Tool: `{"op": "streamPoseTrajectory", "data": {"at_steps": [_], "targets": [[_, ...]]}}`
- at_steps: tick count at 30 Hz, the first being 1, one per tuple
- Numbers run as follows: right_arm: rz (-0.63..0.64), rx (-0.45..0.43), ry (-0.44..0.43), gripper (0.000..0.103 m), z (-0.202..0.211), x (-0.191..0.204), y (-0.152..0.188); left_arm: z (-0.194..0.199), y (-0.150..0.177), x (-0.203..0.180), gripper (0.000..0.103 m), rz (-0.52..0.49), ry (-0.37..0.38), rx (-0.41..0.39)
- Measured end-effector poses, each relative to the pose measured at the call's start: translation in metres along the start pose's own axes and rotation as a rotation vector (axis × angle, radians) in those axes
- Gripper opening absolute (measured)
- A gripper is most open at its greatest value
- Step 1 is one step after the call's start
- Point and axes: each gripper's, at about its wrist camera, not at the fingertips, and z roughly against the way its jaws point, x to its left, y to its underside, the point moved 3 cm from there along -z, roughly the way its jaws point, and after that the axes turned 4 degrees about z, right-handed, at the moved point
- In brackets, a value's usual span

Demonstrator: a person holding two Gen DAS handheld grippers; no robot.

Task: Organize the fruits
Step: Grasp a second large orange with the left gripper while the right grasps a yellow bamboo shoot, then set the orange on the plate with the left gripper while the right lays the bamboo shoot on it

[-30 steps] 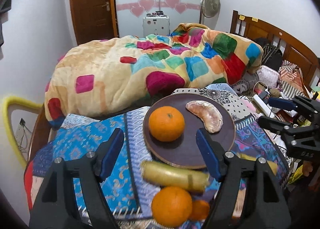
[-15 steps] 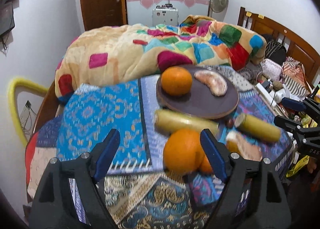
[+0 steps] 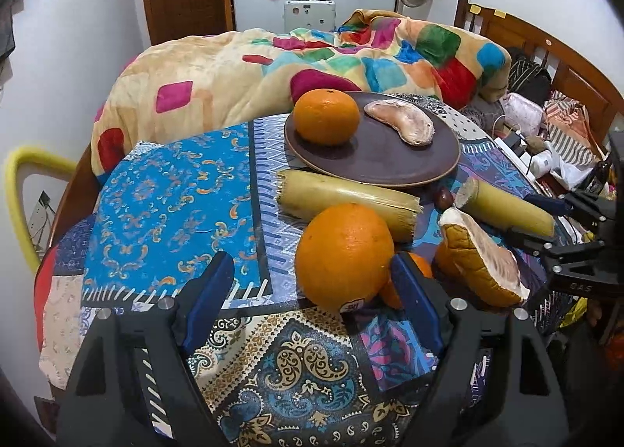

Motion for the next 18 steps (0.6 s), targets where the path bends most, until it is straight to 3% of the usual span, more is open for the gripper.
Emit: {"op": "streamPoseTrajectory", "data": {"at_steps": [9,18], "targets": [[-0.001,-0.006,-0.017,0.036,0.014,0.002,0.014,0.017,0.003,0.036,0.072,0.059,-0.041,-0.036],[-0.012,0.017,-0.006,0.035,0.02,0.002,0.018,0.013,0.007,0.068,0.072,0.077,-0.12,-0.018]]}}
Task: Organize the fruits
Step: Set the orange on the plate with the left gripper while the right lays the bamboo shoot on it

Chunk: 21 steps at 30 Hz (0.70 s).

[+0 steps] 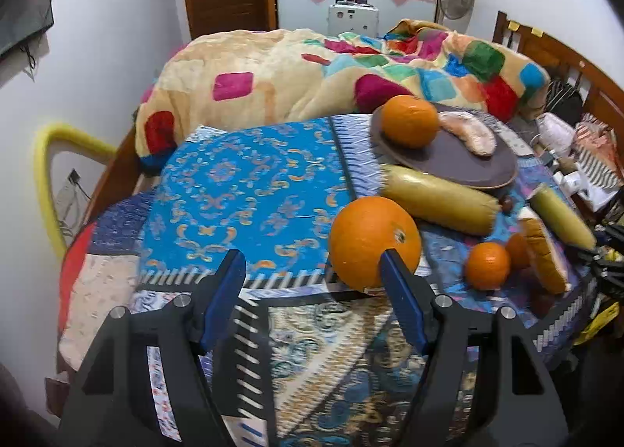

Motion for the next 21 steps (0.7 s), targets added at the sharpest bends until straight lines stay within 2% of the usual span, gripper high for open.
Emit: {"op": "streamPoseTrajectory", "data": {"at_steps": [6,12,18,21], "targets": [[0.006,-0.009,0.016,0.041,-0.004,-0.001,-0.011,-0.01,0.002,0.002,0.072,-0.007,0.013,0.033],[-0.002,-0.005,0.0,0.041,-0.02,-0.003,-0.024,-0.018,0.0,-0.016,0.079,-0.059,0.042,0.033],[-0.027,-0.006,-0.027,0.041,-0.032,-0.006,-0.034,-0.034,-0.007,-0.03,0.079,-0.093,0.054,0.046],[-0.026,-0.009,-0.048,0.034,-0.035,-0.005,-0.038,-0.043,-0.008,-0.032,0.079,-0.087,0.062,0.058]]}}
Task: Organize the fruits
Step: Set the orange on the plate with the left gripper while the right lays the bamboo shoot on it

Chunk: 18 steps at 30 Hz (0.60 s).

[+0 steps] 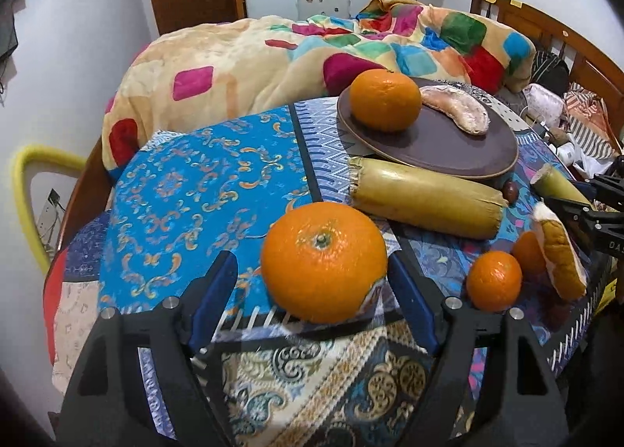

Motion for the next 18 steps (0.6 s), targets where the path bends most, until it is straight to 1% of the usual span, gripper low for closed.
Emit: {"op": "streamPoseTrajectory", "data": {"at_steps": [1,3,5,8,11,18], "targets": [[0.002,-0.002,0.002,0.034,0.0,0.0,0.0,-0.002,-0.001,0.001,0.078,0.004,0.003,0.002],[0.009,-0.007,0.006,0.034,0.001,0.002,0.0,-0.005,-0.001,0.001,0.07,0.011,0.026,0.003],[-0.005,-0.018,0.005,0.034,0.002,0.001,0.001,-0.006,-0.001,0.0,0.065,0.017,0.046,0.002],[-0.029,-0.034,0.003,0.034,0.004,-0.001,-0.001,-0.004,-0.001,-0.002,0.064,0.02,0.032,0.003],[-0.034,-0.06,0.017,0.034,0.011,-0.001,-0.004,0.002,-0.001,-0.002,0.064,0.035,0.042,-0.004],[-0.034,-0.145,0.022,0.034,0.04,-0.002,-0.024,0.023,-0.017,-0.006,0.064,0.044,0.046,-0.067]]}}
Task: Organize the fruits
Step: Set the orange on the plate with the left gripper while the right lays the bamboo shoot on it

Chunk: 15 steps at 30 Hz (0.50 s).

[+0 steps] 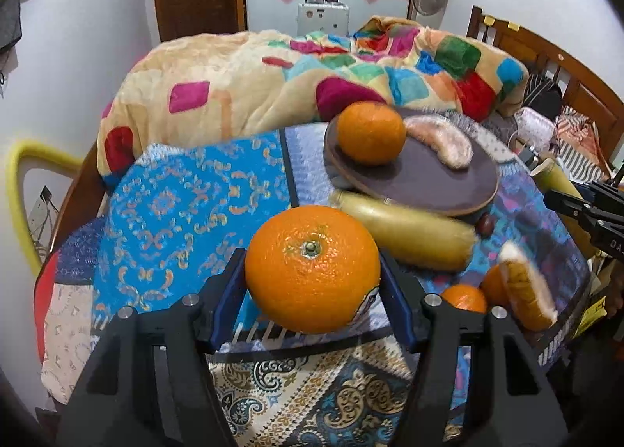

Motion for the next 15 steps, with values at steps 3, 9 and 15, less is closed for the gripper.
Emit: {"op": "streamPoseTrajectory", "data": {"at_steps": [3,9,15], "targets": [[0.014,-0.045,0.009,0.034,0.011,0.003,-0.01,0.008,-0.011,-0.006,0.064,-0.008,0.004,-0.033],[0.024,-0.111,0.004,0.034,0.02,0.006,-0.031,0.012,-0.029,-0.024,0.064,-0.034,0.027,-0.074],[0.024,-0.13,-0.003,0.034,0.01,0.009,-0.048,0.0,-0.042,-0.043,0.064,-0.064,0.059,-0.073]]}}
